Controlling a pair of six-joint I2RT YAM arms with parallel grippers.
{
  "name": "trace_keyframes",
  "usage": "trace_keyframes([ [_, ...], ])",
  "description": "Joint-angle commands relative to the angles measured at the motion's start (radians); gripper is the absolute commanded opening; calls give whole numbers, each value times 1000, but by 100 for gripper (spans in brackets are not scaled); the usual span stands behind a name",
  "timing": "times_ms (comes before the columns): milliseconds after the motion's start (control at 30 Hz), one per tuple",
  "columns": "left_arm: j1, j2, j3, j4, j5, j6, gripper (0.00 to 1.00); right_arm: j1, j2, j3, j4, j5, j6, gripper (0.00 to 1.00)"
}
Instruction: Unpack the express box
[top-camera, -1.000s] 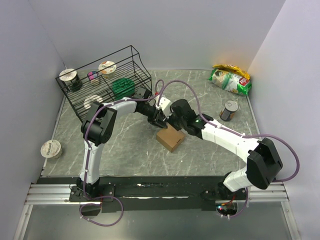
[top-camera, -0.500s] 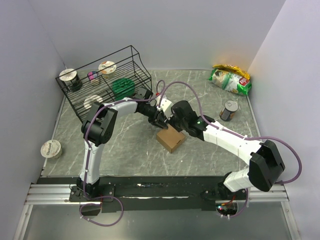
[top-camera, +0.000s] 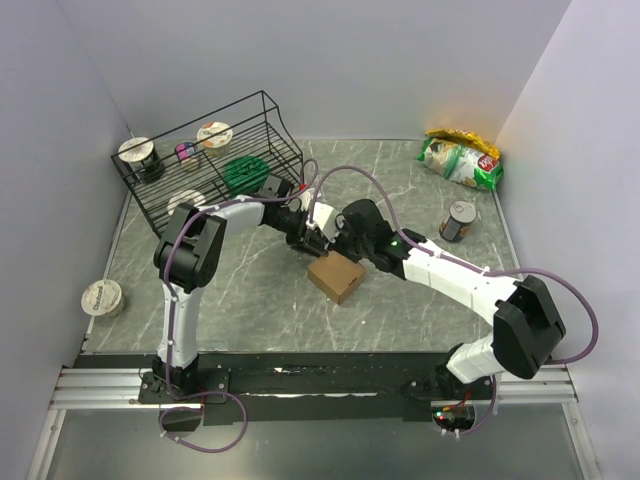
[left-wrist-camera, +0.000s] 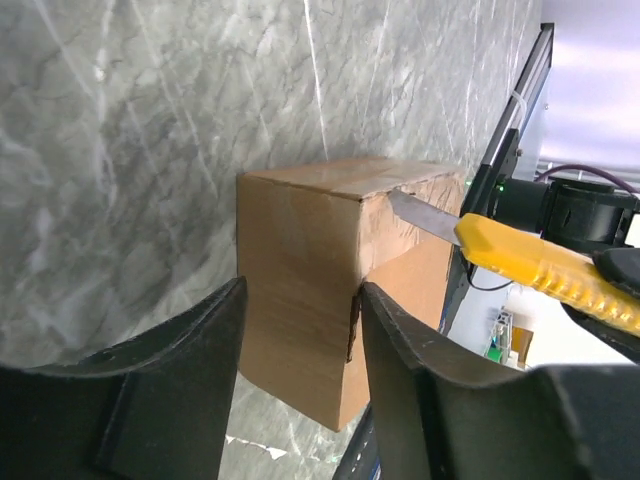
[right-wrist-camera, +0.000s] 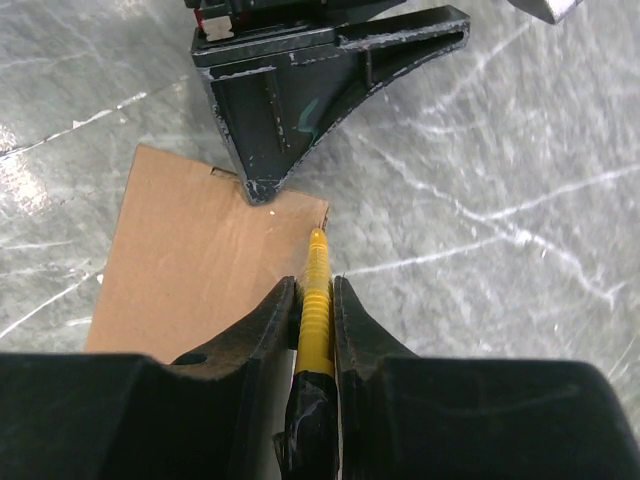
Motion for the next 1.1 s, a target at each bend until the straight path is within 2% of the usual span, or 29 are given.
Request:
trace_keyframes([
  [0,2,-11,6,-10,26,19,55,-5,40,58,57,-67,-47,0],
  [167,-16,21,32,-33,33,22,55,-5,48,50,96,-79,-55,0],
  [300,-28,59,60,-59,-28,11,50,-8,38,41,86,-78,-52,0],
  [433,-28,78,54,-64,-65,2,20,-26,6,29,39,-82,-51,0],
  [633,-30,89,57,-68,-78,5,6,-63,-15,21,-44,-111,-31,0],
  [800,-31,86,55,-67,-81,7,1,-97,-26,18,-71,-107,-43,0],
  [1067,-30,33,39,-61,-174,-4,1,-100,-28,42,-156,-76,-18,0],
])
